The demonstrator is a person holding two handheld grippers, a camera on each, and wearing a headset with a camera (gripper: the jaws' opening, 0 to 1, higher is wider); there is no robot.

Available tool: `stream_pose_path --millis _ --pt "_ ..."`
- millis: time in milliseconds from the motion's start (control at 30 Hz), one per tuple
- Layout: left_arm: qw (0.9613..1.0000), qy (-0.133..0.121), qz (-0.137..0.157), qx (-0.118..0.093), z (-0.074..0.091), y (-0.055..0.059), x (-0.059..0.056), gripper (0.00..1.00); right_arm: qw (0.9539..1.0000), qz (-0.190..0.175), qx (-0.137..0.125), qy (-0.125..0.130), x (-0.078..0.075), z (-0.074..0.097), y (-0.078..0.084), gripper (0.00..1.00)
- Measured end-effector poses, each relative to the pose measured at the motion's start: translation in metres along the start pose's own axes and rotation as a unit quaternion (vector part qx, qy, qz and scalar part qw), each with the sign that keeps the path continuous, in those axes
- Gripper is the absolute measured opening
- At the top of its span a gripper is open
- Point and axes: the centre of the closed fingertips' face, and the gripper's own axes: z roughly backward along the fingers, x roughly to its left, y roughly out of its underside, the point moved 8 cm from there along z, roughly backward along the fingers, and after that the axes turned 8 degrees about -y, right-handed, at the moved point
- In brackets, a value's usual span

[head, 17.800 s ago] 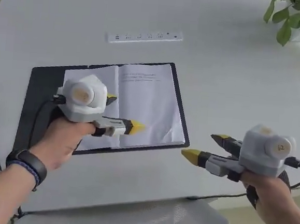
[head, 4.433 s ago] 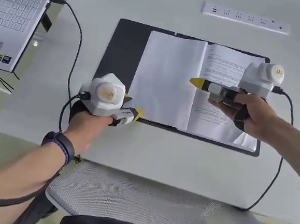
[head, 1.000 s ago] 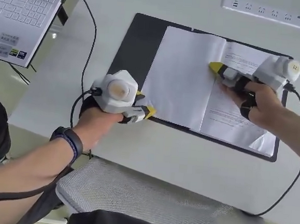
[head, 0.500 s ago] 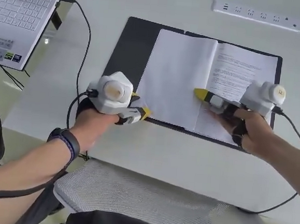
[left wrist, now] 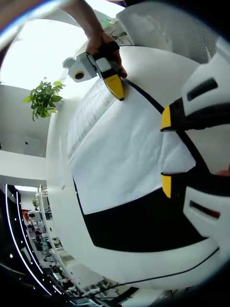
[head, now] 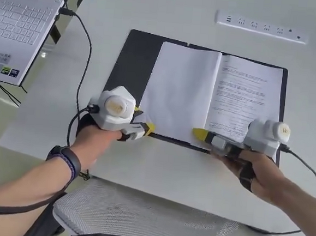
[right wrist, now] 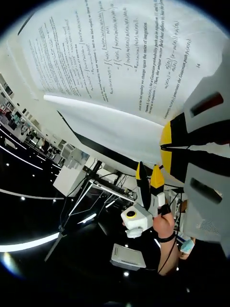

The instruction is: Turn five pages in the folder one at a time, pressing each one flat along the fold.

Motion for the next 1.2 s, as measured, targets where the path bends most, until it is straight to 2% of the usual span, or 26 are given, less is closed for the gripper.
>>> stream_pose_path --millis 233,467,767,933,1000,1200 --pt "1.0000 -0.001 0.001 -0.002 0.000 0.001 0.000 0.33 1.0000 -0.006 0.003 0.001 0.004 0.005 0.012 0.00" --pt "1.0000 0.000 0.000 -0.002 0.001 0.001 0.000 0.33 0.9999 -0.005 0.014 0.005 0.006 0.005 0.016 0.00" --pt "1.0000 -0.002 -0.006 0.002 0.003 0.002 0.000 0.32 0.9999 -0.011 0.010 0.009 0.008 0.005 0.018 0.00" --pt "1.0000 0.002 -0.002 0.006 0.004 0.001 -0.001 0.34 0.9996 -0.023 0.010 0.015 0.007 0.007 0.018 0.00" --pt "0.9999 0.006 0.007 0.013 0.005 -0.001 0.000 0.35 0.9998 -0.011 0.011 0.014 0.007 0.010 0.014 0.00" --pt "0.9999 0.006 0.000 0.016 0.011 -0.003 -0.007 0.40 0.9998 -0.001 0.001 0.020 0.003 0.023 0.004 0.02"
